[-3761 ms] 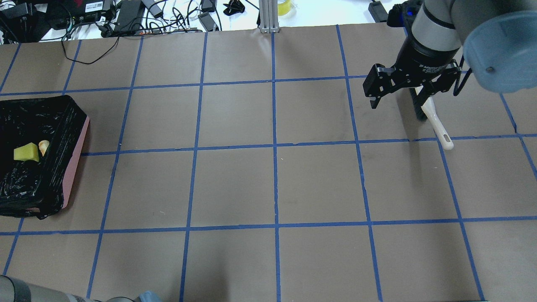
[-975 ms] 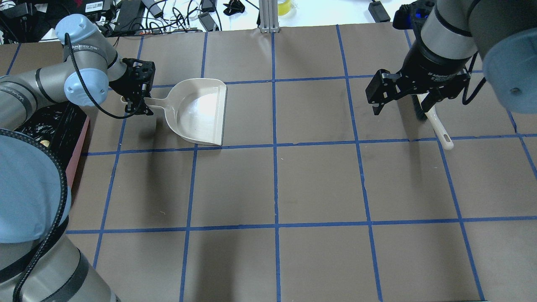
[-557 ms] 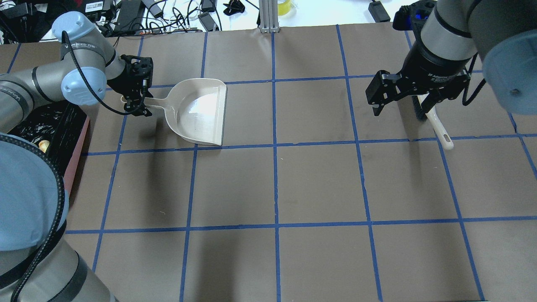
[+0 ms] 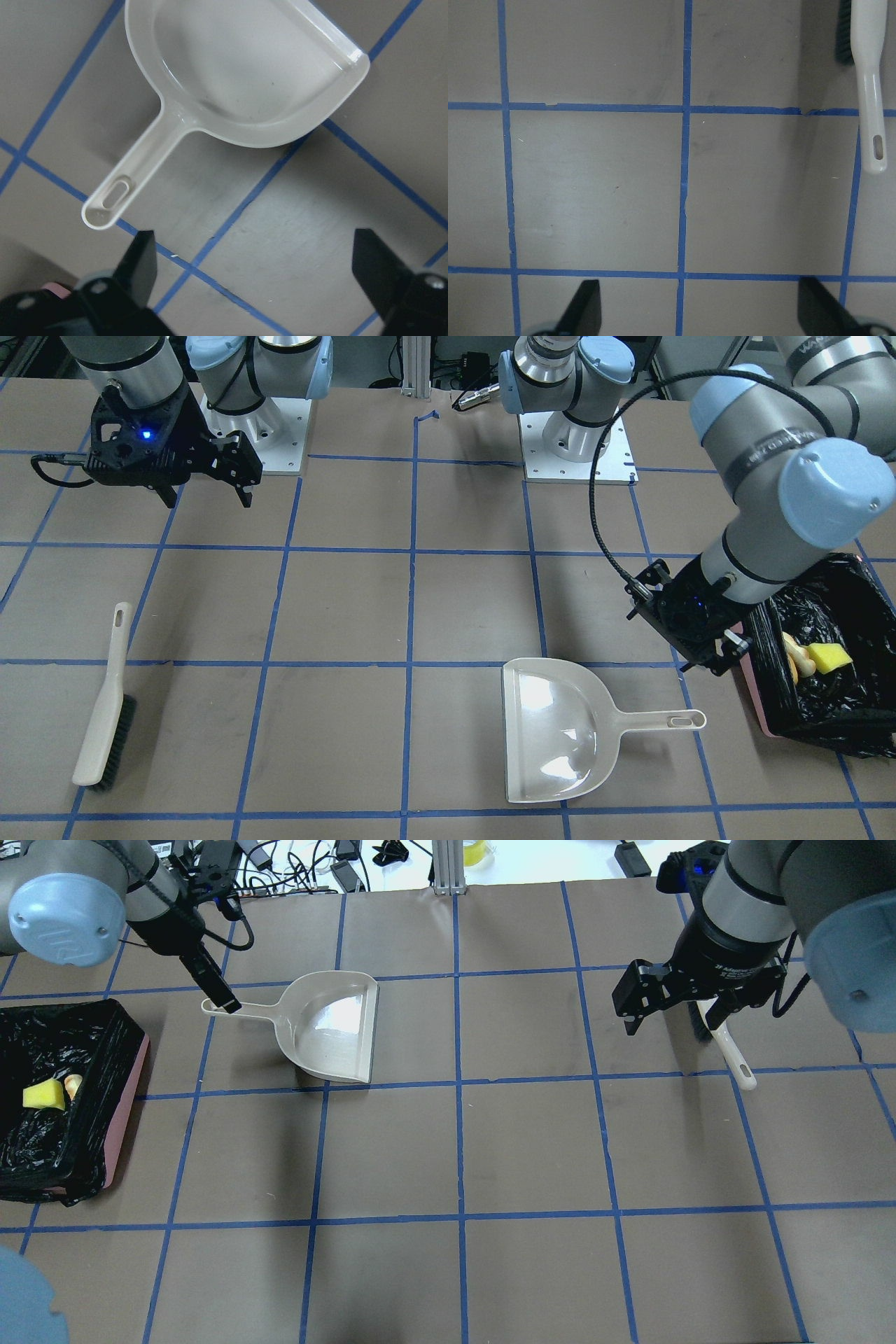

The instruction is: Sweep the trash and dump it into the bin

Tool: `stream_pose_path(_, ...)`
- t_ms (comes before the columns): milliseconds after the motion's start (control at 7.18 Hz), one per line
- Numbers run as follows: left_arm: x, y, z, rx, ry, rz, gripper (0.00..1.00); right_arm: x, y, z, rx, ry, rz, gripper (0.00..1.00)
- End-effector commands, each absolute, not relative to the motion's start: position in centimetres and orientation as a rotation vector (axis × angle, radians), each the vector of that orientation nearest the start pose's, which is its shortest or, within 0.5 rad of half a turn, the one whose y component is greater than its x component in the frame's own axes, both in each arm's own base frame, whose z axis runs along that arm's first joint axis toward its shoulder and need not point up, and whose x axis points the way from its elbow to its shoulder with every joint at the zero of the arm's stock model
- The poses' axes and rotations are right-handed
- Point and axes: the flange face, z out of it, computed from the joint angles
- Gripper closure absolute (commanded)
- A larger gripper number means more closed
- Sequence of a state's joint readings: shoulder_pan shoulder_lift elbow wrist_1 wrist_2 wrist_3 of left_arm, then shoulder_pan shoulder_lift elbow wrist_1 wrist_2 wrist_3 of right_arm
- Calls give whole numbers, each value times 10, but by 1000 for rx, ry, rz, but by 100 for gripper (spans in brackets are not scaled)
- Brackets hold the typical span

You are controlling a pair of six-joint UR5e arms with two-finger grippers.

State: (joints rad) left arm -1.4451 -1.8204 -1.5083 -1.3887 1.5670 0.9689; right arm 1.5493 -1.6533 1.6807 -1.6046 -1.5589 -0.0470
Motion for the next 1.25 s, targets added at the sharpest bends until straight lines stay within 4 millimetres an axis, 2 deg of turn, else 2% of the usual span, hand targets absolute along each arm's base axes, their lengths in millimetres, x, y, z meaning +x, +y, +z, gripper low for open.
stream_pose_path(0, -104, -565, 445, 796, 3021, -16, 0, 124, -461, 476, -36, 3131, -8, 0)
stream_pose_path(279, -130, -535, 465, 336, 3118, 27, 0, 124, -461, 476, -38, 3131, -8, 0)
stream_pose_path(418, -135, -523, 472, 201, 3140, 48, 0, 124, -460, 476, -38, 3131, -10, 0)
stream_pose_path(697, -133, -512, 490, -6, 3129, 0, 0, 124, -460, 476, -38, 3131, -10, 0)
stream_pose_path(1114, -133, -491, 518, 7, 3140, -86, 0, 124, -461, 475, -38, 3131, -5, 0)
